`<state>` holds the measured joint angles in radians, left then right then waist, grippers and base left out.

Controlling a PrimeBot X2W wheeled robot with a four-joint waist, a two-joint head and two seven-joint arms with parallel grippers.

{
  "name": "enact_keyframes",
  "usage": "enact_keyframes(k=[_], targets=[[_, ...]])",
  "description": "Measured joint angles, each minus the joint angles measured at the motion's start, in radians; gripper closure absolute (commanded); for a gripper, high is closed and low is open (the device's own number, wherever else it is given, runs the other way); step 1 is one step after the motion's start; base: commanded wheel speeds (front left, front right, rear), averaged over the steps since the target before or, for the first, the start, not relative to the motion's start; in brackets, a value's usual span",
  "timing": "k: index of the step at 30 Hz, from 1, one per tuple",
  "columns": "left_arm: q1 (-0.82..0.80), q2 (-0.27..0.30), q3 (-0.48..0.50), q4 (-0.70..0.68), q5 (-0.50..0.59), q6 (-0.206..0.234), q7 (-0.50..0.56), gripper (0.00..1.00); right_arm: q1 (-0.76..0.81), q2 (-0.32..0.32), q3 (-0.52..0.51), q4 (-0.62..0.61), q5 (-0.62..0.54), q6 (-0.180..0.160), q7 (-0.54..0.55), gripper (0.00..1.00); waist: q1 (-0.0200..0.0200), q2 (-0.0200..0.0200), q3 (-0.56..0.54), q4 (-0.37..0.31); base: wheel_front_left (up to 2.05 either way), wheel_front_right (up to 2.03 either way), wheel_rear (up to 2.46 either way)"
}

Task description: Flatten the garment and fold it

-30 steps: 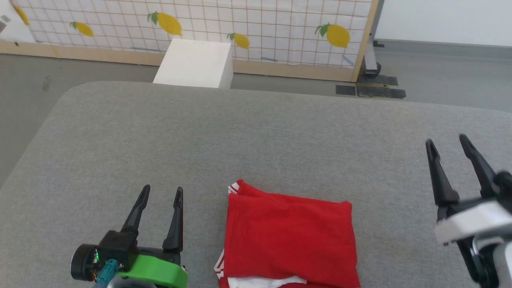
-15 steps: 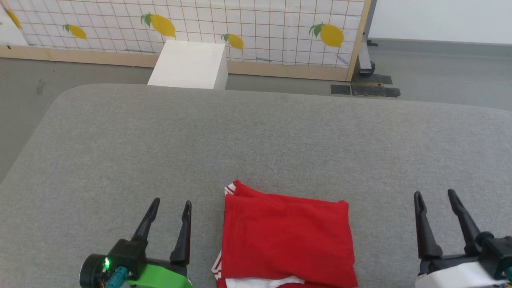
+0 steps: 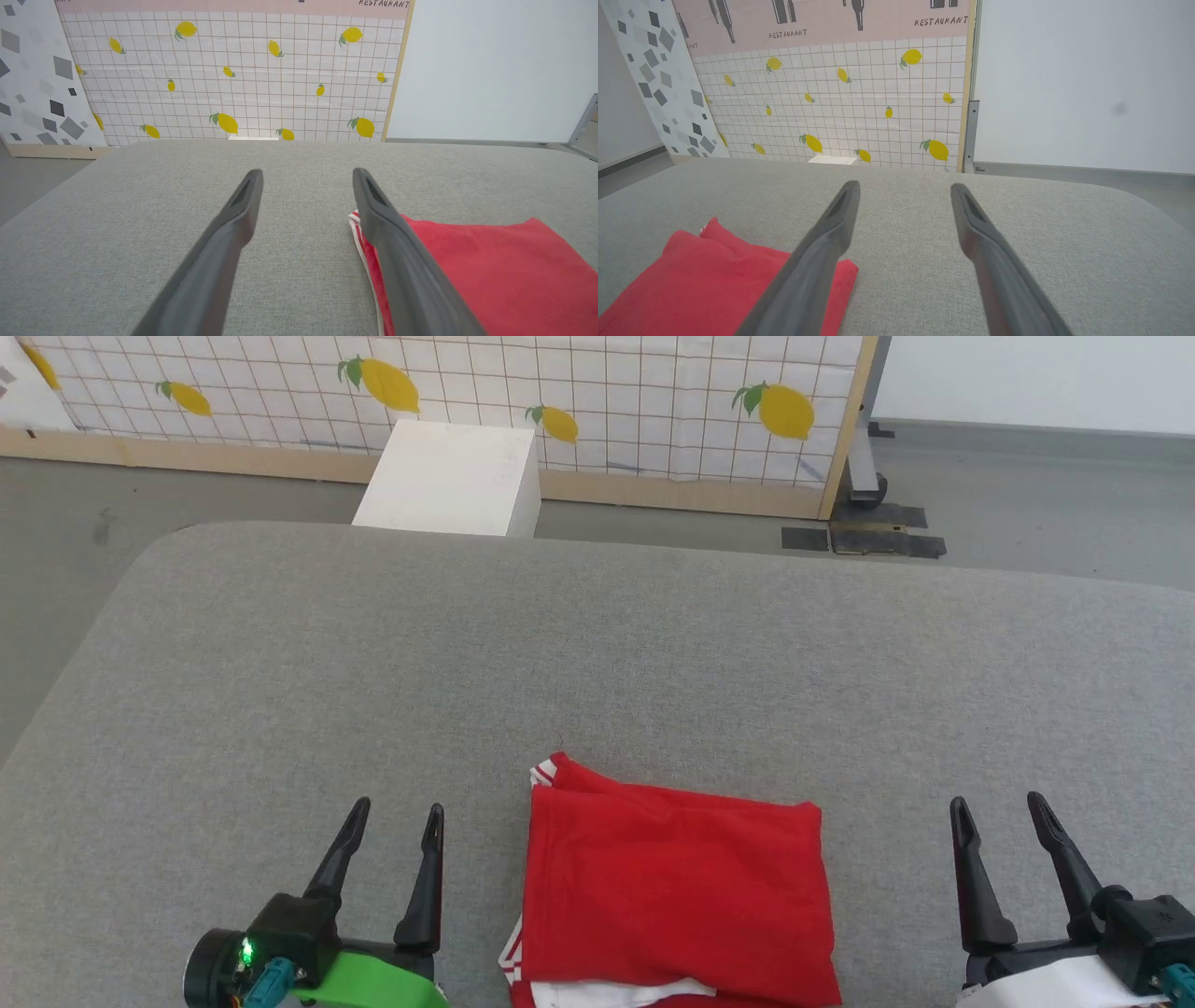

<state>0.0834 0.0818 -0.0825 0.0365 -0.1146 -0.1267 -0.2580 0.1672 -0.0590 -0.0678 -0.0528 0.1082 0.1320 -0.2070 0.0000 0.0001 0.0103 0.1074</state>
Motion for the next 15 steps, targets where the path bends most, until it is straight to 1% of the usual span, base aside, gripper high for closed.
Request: enact_keyframes(k=[3,6,10,12,15], targets=[[-0.001,0.001,-0.003,-0.001,0.000,0.000,0.000,0.00,0.000,-0.002,0.000,0.000,0.001,0.000,0.023,0.00,0.0000,0.0000,0.006,0.002,0.00,0.00,0.00],[-0.002,0.002,-0.002,-0.001,0.000,0.000,0.000,0.00,-0.002,-0.030,0.031,-0.002,0.042,0.000,0.108,0.00,0.0000,0.0000,0.017,0.005,0.00,0.00,0.00],[-0.003,0.005,-0.004,-0.002,0.000,0.000,0.000,0.00,-0.013,-0.091,0.075,-0.022,0.191,0.000,0.280,0.00,0.0000,0.0000,0.037,0.010,0.00,0.00,0.00],[-0.005,0.005,-0.005,-0.001,0.000,0.000,0.000,0.00,-0.026,-0.124,0.090,-0.030,0.280,0.000,0.398,0.00,0.0000,0.0000,0.049,0.014,0.00,0.00,0.00],[-0.012,0.006,-0.007,0.001,-0.001,0.000,0.000,0.00,-0.038,-0.147,0.097,-0.039,0.430,0.000,0.555,0.00,0.0000,0.0000,0.066,0.021,0.00,0.00,0.00]])
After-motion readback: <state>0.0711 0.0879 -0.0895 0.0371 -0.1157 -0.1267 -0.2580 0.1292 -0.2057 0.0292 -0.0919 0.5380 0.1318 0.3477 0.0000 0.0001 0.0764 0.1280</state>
